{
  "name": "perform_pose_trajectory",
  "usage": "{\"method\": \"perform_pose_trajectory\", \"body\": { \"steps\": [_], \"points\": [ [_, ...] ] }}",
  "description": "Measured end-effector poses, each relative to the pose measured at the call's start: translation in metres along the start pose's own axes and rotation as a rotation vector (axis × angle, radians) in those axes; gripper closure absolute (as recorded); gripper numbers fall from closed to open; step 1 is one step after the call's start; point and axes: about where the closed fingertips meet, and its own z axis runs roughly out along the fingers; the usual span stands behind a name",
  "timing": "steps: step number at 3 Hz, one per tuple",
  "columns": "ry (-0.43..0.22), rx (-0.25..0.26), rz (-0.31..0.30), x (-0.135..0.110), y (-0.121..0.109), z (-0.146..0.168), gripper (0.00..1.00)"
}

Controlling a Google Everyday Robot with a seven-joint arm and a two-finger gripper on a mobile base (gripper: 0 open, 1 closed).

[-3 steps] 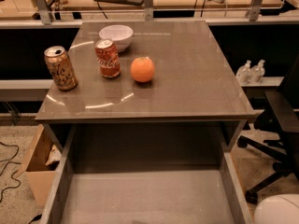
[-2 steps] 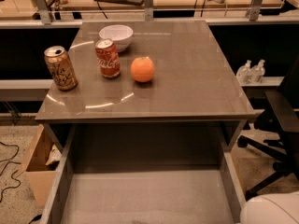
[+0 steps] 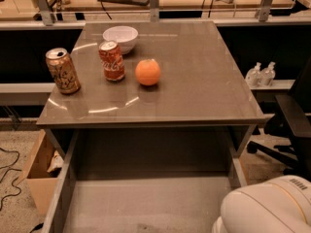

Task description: Close top drawer

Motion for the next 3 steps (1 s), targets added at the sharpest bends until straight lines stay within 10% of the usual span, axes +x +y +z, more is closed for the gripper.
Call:
{"method": "perform_pose_trajectory", "body": {
  "steps": [3],
  "points": [
    [0.027, 0.135, -0.038, 0.006, -0.114, -0.019, 1.0]
  ]
}}
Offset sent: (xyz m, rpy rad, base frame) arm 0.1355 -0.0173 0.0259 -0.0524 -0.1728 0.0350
